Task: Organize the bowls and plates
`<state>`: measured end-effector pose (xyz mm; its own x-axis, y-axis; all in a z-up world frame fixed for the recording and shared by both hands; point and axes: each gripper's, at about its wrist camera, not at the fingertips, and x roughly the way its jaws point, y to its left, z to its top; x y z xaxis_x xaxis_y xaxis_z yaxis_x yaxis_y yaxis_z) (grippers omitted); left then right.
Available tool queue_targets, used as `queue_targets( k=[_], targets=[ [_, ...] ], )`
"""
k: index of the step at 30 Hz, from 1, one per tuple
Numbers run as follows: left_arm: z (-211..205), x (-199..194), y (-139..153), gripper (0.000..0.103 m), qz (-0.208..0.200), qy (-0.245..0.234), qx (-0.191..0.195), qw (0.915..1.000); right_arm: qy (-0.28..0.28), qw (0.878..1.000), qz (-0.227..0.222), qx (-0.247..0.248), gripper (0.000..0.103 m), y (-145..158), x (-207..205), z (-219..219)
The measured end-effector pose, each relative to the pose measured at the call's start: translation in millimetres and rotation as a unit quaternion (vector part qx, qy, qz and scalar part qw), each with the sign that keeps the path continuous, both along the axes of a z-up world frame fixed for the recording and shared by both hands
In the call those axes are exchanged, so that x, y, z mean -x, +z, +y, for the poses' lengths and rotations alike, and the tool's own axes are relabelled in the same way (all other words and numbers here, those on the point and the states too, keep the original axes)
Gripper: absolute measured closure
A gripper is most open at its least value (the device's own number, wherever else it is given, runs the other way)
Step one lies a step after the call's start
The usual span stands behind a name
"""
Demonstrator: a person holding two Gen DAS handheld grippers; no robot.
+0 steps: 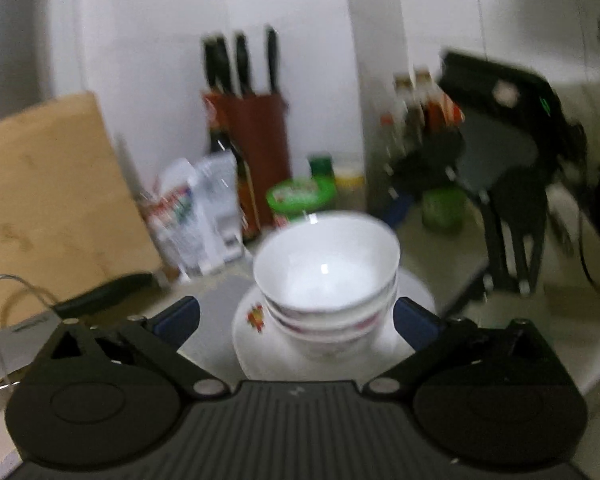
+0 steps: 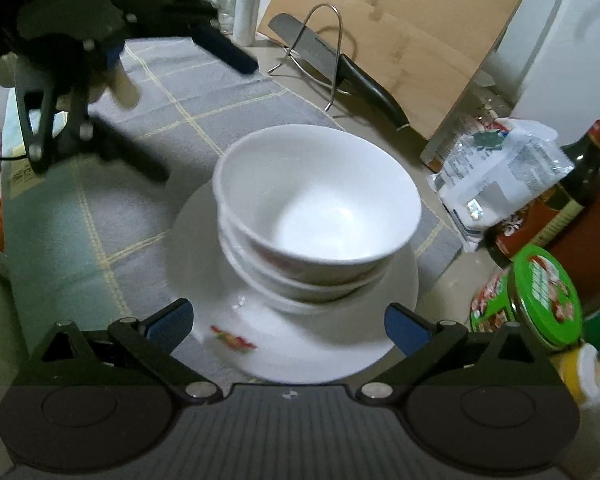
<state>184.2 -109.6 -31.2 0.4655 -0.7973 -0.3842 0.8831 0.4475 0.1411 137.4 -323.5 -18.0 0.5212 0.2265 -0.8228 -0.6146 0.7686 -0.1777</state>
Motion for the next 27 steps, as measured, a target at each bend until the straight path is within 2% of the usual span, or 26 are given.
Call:
queue_targets(
  k=[3,6,10,14,18,23,27],
  targets=[
    [12.2,12.0,5.8,0.001,-0.004,0.030,0.032,0.9990,-0.041,0.999,-0.015,0.013,0.000,8.6,9.1,12.6],
    [23.1,20.6,7.0,0.001,0.001,0.066,0.041,0.9970,-0.132,0.991,-0.011,0.007,0.000,14.8,10.2,23.4],
    [31.5,27.8,8.3,0.001,0.035,0.114,0.036,0.9922,-0.265,0.964,-0.012,-0.022,0.000,20.5,21.1,41.8],
    [38.0,32.3,9.7,0.001,0.078,0.152,0.015,0.9851,-0.371,0.928,-0.003,-0.038,0.000,24.1,32.6,60.4],
    [46.6,36.5,15.4,0.001,0.117,0.178,0.002,0.9771,-0.415,0.909,-0.015,-0.022,0.000,30.3,38.3,80.8],
    [59.2,46.5,24.6,0.001,0.115,0.215,-0.009,0.9698,-0.461,0.886,-0.035,-0.041,0.000,37.9,54.3,96.4],
    [65.9,50.6,29.3,0.001,0.110,0.227,-0.023,0.9675,-0.491,0.867,-0.050,-0.068,0.000,46.3,68.2,108.3]
  ],
)
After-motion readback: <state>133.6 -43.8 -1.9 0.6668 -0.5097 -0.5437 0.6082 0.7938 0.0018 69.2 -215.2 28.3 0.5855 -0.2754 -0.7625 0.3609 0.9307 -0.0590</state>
